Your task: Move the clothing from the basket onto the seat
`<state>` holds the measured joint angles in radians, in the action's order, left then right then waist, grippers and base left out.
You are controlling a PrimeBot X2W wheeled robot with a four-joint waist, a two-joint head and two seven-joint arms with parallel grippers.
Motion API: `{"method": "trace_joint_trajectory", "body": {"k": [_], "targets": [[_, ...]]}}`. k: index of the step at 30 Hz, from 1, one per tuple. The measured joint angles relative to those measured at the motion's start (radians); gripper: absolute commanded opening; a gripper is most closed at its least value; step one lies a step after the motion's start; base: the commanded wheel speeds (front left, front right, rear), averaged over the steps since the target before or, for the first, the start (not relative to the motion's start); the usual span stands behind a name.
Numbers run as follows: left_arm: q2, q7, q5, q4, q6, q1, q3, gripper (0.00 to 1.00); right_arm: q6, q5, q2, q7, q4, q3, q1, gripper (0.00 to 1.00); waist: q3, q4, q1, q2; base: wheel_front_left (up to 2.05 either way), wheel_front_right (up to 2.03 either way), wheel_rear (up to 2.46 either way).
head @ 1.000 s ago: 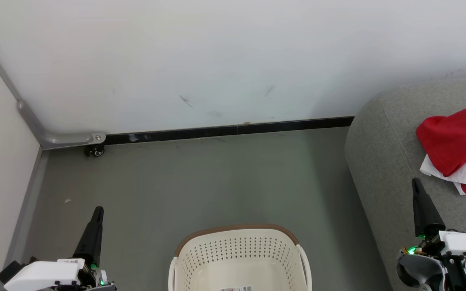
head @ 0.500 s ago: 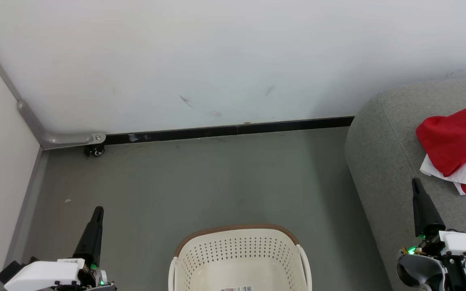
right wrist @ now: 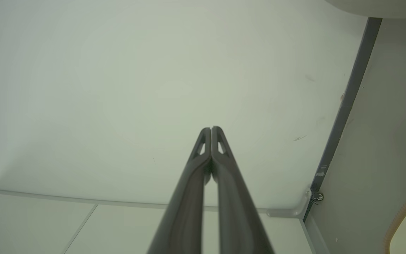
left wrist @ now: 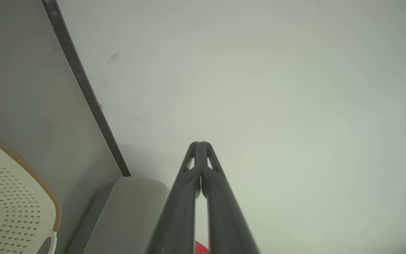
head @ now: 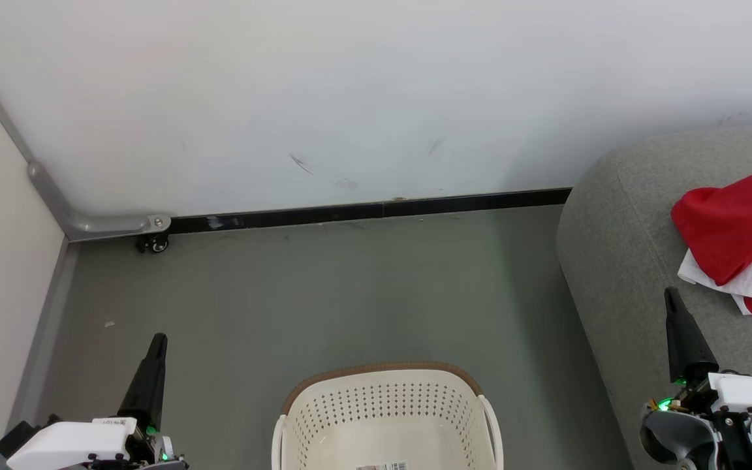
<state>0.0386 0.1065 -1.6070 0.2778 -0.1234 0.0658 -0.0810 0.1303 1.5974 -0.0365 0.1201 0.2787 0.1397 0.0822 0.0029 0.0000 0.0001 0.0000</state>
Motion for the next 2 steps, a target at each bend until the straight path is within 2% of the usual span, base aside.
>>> {"method": "trace_joint_trajectory", "body": {"k": [2], "targets": [[0.000,0.000,0.000,0.000,0.000,0.000,0.000,0.00,0.000,0.000,0.000,0.000,0.000,0.000,0.000,0.00,0.000,0.000,0.0000,0.0000,0.00,0.00,0.00]]}}
